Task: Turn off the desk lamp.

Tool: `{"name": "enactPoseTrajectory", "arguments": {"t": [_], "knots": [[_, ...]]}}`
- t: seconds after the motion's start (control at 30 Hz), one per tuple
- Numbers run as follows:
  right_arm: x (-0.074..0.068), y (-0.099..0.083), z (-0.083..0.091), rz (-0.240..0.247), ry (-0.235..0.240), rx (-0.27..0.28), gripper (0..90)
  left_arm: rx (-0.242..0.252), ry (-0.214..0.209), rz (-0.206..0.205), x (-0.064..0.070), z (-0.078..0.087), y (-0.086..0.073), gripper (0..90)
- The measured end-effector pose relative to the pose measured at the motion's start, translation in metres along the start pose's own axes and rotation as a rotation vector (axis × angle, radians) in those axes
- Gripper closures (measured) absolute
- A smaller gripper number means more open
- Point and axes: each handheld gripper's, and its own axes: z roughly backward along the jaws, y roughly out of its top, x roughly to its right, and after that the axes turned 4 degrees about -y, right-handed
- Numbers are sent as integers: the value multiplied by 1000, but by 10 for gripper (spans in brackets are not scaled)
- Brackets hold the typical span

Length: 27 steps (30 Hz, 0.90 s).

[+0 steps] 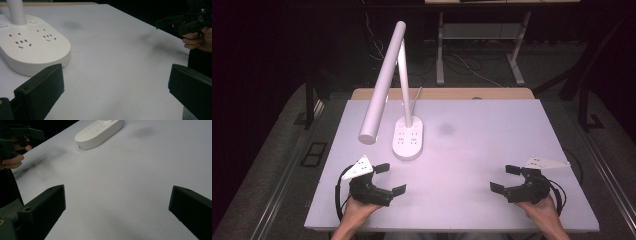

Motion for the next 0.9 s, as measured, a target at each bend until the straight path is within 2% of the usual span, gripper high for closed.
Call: {"name": "enactPoseTrajectory", "arguments": {"t": [0.13,0.2,0.4,0.73,0.9], "knots": [[0,-1,0,7,-1,2,8,4,-5,-1,-1,1,0,0],[-1,-1,0,-11,-2,-4,8,4,-4,5,-2,1,0,0],[0,-1,0,-12,-10,-5,8,6,-6,7,-3,2,0,0],[-4,4,6,16,-33,-11,9,7,-9,14,-2,2,-1,0],[-4,8,8,18,-20,-42,9,1,-11,16,-2,2,-1,0]]}}
